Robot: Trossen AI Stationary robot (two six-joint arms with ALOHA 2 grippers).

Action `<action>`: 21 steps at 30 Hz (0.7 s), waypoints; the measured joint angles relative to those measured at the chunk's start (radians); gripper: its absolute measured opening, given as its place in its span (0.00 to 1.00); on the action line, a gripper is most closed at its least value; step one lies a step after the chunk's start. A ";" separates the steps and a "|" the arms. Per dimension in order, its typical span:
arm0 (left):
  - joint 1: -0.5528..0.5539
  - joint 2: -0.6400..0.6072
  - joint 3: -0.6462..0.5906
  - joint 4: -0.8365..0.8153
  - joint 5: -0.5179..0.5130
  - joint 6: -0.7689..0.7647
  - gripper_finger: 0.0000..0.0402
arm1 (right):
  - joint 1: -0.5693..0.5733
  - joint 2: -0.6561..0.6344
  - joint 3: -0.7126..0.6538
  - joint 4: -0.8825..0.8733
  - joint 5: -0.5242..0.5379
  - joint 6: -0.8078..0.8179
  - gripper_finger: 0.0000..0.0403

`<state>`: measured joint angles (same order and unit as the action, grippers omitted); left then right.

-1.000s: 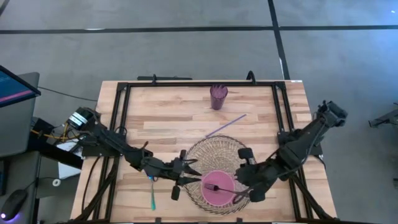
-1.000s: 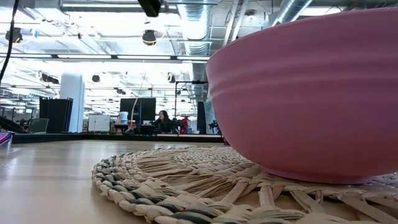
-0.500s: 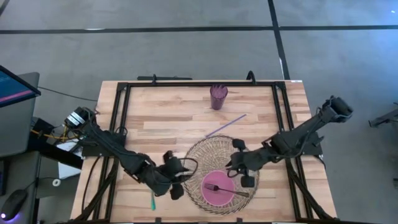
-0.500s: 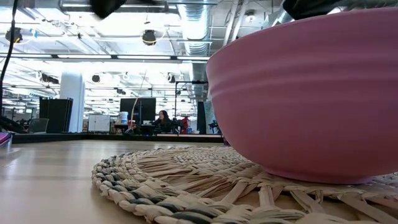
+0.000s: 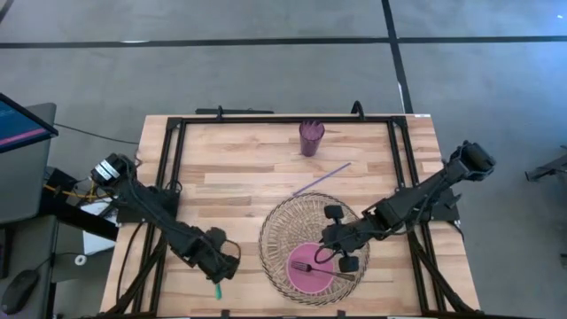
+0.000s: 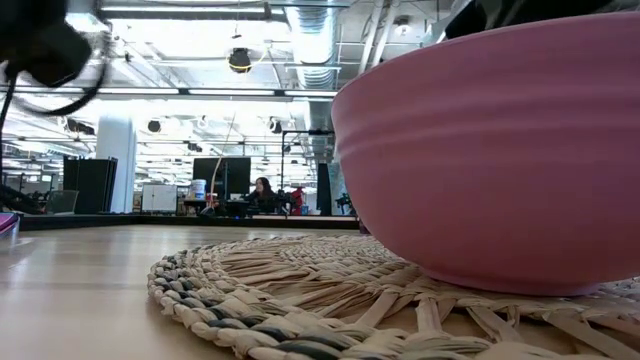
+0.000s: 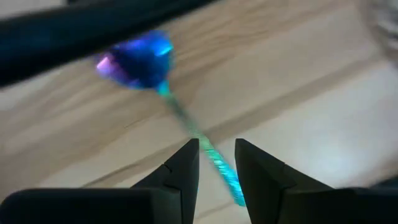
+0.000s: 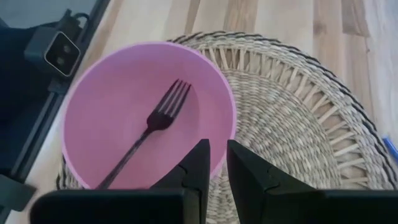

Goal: Pick & Place Utensil
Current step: Put the spoon into the pink bowl on the woven mat

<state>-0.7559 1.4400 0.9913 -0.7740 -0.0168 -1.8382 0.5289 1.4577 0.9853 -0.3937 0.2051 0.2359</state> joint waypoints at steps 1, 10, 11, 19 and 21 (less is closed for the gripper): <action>-0.015 0.000 -0.017 0.013 0.000 -0.038 0.26 | 0.000 0.002 0.001 -0.001 0.000 0.000 0.12; -0.077 0.000 -0.103 0.226 -0.093 -0.129 0.26 | -0.001 0.000 0.000 -0.006 0.001 -0.011 0.12; -0.077 0.001 -0.109 0.225 -0.096 -0.130 0.26 | -0.001 0.000 0.000 -0.006 0.001 -0.010 0.12; -0.077 0.002 -0.145 0.237 -0.077 -0.142 0.26 | 0.001 0.000 0.000 -0.006 0.001 -0.010 0.12; -0.077 0.002 -0.159 0.238 -0.077 -0.142 0.26 | 0.001 0.000 0.000 -0.006 0.001 -0.010 0.12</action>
<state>-0.8326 1.4418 0.8319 -0.5358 -0.0933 -1.9804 0.5297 1.4578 0.9855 -0.3996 0.2058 0.2260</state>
